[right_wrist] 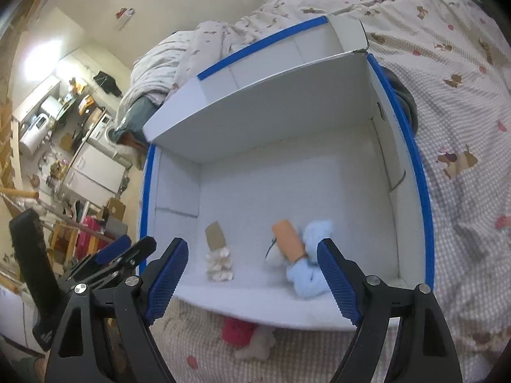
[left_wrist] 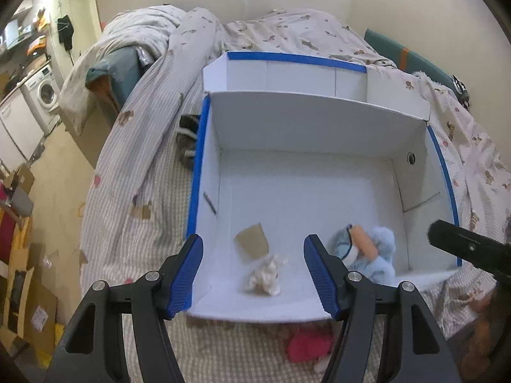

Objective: Organize soft objects
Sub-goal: 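Withdraw both open grippers from the box toward the pink plush, then grasp the white plush with the right gripper while the left grasps the pink plush, then carry the pink plush and white plush into the box with both grippers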

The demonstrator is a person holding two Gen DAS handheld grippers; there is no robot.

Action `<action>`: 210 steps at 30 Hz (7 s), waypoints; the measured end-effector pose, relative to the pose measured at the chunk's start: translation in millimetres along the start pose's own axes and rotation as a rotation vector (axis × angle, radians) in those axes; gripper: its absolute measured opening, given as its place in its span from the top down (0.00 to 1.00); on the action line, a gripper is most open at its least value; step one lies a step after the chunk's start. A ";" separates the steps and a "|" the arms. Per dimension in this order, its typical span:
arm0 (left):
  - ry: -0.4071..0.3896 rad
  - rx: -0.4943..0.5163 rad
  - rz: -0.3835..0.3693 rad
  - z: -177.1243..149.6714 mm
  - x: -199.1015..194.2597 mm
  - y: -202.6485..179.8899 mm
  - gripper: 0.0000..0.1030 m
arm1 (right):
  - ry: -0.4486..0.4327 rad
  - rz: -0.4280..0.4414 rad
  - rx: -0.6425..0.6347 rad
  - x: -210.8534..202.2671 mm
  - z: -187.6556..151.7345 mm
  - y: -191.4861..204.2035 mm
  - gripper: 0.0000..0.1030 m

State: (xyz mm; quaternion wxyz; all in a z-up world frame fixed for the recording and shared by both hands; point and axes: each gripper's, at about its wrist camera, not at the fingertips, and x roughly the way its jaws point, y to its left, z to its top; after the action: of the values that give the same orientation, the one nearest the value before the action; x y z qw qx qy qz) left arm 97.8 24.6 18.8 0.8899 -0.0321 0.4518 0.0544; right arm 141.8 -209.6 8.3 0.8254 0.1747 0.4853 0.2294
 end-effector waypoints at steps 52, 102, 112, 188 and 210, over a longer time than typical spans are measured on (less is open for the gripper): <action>0.304 -0.252 0.143 -84.7 31.8 89.4 0.39 | 0.203 -0.090 -0.093 39.1 -78.4 -5.3 0.23; 0.307 0.160 -0.129 -94.6 57.5 -63.6 0.41 | 0.252 -0.143 -0.029 39.6 -90.9 -40.7 0.79; 0.311 0.180 -0.124 -101.8 72.2 -69.8 0.76 | 0.245 -0.161 -0.046 33.9 -92.7 -43.6 0.79; 0.095 -0.017 -0.009 36.8 67.7 -17.9 0.76 | 0.023 -0.101 -0.275 57.0 11.0 10.5 0.79; 0.095 0.045 0.042 26.3 77.8 -29.5 0.76 | 0.063 -0.124 -0.262 70.0 10.0 8.9 0.79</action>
State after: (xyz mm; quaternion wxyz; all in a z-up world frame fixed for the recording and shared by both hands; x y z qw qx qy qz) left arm 168.1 3.4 -28.3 0.8667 -0.0050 0.4951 0.0613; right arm 178.4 -164.5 -32.9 0.8381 0.0276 0.4868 0.2447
